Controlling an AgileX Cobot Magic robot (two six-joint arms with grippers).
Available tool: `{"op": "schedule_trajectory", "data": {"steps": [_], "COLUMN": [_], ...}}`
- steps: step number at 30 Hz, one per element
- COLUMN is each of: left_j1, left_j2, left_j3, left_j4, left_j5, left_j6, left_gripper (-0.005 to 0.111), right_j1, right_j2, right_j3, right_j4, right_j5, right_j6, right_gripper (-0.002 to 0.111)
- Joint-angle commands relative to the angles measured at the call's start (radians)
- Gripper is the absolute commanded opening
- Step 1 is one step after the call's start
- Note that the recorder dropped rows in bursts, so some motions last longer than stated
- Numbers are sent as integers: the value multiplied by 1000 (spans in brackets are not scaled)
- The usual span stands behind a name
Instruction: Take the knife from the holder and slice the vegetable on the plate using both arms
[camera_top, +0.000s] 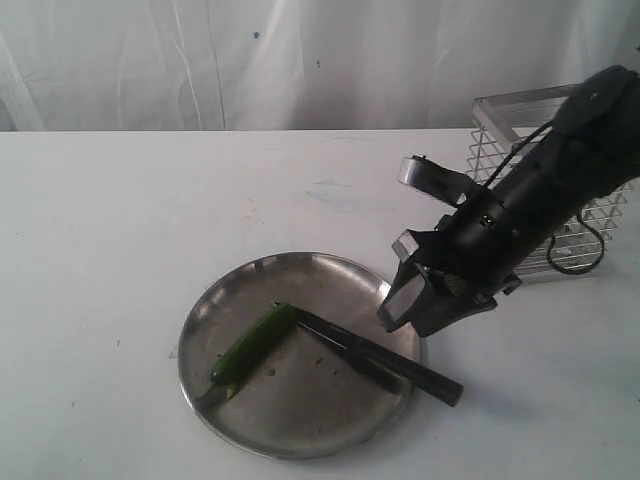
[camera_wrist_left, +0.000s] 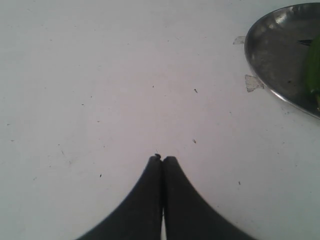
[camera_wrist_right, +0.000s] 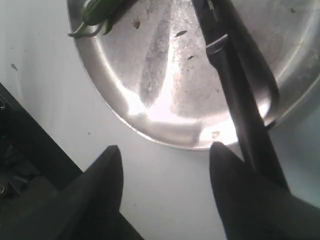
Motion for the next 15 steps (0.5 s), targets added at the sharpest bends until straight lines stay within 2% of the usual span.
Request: {"op": "schedule_trajectory", "data": {"steps": [1,4,6,9,15], "left_j1": [-8,-8,-8,-8,-8], "left_j2": [-5,-5,-5,-5,-5], "left_j3": [1,1,1,1,1], "left_j4": [2,2,2,2,2], "left_j5": [22,22,22,22,22], "left_j6": [-1,-1,-1,-1,-1], "left_gripper": [0,0,0,0,0], "right_j1": [-3,-3,-3,-3,-3], "right_j2": [42,35,40,56,78], "right_j3": [-55,-55,-29,19,25], "right_j4": [-28,-64,-119,-144,-166], "right_j5": [37,37,26,-1,-40], "right_j6": [-65,-122,-122,-164,-189], "right_gripper": [50,50,55,77,78]}}
